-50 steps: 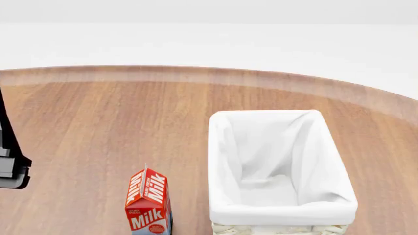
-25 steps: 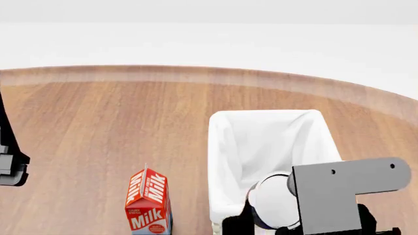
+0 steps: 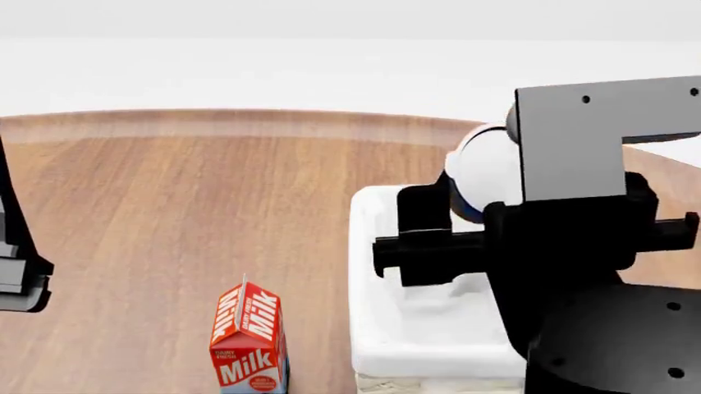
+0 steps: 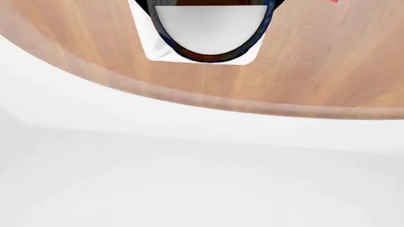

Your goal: Pick up the alphabet soup and the tomato sauce, and put them in the basket.

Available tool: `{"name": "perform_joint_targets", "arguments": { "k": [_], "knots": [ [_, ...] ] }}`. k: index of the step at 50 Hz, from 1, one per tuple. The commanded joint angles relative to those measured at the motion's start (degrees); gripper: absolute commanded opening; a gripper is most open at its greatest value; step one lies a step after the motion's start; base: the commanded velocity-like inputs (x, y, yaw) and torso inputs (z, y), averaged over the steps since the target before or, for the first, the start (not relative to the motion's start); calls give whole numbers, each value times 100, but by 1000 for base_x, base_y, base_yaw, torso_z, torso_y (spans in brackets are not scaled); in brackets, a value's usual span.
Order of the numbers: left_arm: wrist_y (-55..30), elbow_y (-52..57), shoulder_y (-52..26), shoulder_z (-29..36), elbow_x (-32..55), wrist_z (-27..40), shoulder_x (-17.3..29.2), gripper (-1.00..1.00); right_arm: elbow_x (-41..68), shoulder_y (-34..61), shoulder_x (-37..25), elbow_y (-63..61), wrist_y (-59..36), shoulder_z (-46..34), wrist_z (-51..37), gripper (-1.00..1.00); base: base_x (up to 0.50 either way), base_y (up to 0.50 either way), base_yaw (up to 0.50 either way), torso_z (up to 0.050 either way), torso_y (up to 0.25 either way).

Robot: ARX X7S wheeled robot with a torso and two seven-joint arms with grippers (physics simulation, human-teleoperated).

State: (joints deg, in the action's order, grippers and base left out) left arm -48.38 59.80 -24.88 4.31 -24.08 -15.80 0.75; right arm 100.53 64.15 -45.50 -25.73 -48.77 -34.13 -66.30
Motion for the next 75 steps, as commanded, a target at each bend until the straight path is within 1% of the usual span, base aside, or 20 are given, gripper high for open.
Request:
{"name": "perform_joint_targets", "arguments": {
  "k": [1, 8, 9, 10, 13, 14, 19, 22, 25, 30, 35, 40, 47, 56, 59, 60, 61, 62, 66, 75],
  "knots": [
    [-15, -12, -9, -14, 67, 49, 33, 100, -1559, 462, 573, 1382, -210, -449, 1013, -100, 0, 0, 0, 0, 0],
    [-18, 0, -21, -47, 33, -5, 23, 100, -2243, 493, 866, 2007, -45, -770, 1597, -100, 0, 0, 0, 0, 0],
    [-23, 3, -36, -69, 40, -16, 4, 100, -2766, 554, 907, 2040, 106, -1009, 1931, -100, 0, 0, 0, 0, 0],
    [-20, 4, -43, -69, 33, -22, -3, 100, -2933, 582, 957, 2147, 142, -1092, 2003, -100, 0, 0, 0, 0, 0],
    [-45, 6, -68, -35, -11, -52, -11, 100, -3175, 594, 1189, 2681, 345, -1203, 2381, -100, 0, 0, 0, 0, 3],
    [-49, 8, -75, -37, -24, -64, -17, 100, -3573, 661, 1290, 2894, 492, -1419, 2598, -100, 0, 0, 0, 0, 0],
    [-35, -3, -46, -67, 12, -42, 4, 100, -4252, 775, 1658, 3803, 865, -1781, 3063, -100, 0, 0, 0, 0, 0],
    [-53, -4, -82, -130, 91, -13, 11, 100, -4517, 819, 2010, 4744, 1185, -1863, 3398, -100, 0, 0, 0, 0, 0],
    [-52, -17, -80, -71, 92, 15, 42, 100, -4756, 868, 2175, 5158, 1342, -1990, 3514, -100, 0, 0, 0, 0, 0],
    [-17, -37, -17, -99, 159, 68, 61, 100, -5129, 1013, 2790, 6757, 1949, -2071, 4015, -100, 0, 0, 0, 0, 2],
    [4, -79, 9, -68, 236, 155, 99, 100, -5376, 1228, 3267, 7955, 2418, -2132, 4432, -100, 0, 0, 0, 3, 0],
    [44, -131, 51, -21, 314, 253, 145, 100, -5700, 1575, 4050, 9940, 3171, -2221, 5046, -100, 0, 0, 0, 0, 0],
    [15, -104, 73, -19, 382, 317, 188, 100, -5791, 1499, 4113, 10065, 3044, -1729, 5120, -100, 0, 0, 0, 0, 1],
    [-20, -112, 48, -19, 444, 375, 256, 100, -6082, 1488, 4104, 10069, 2552, -269, 5315, -100, 0, 0, 0, 0, 1],
    [-65, -91, 17, -25, 459, 375, 263, 100, -6426, 1473, 4145, 10069, 2445, 109, 5338, -100, 0, 0, 0, 0, 0],
    [-52, -89, 24, 4, 441, 387, 277, 100, -6417, 1476, 4137, 10070, 2047, 409, 5231, -100, 0, 0, 0, 0, 0],
    [-44, -90, 29, -12, 460, 392, 269, 100, -6518, 1462, 4140, 10070, 1956, 625, 5247, -100, 0, 0, 0, 0, 0],
    [-28, -105, 46, -26, 475, 402, 271, 100, -6836, 1444, 4176, 10070, 2031, 627, 5161, -100, 0, 0, 0, 0, 0],
    [-70, -72, 21, -32, 482, 394, 275, 100, -7366, 1436, 4231, 10070, 1863, 1230, 5330, -100, 0, 0, 0, 0, 0],
    [6, -126, 79, -9, 533, 466, 304, 100, -8581, 1519, 4346, 10071, 1162, 2208, 5433, -100, 0, 0, 0, 0, 1]
  ]
}}
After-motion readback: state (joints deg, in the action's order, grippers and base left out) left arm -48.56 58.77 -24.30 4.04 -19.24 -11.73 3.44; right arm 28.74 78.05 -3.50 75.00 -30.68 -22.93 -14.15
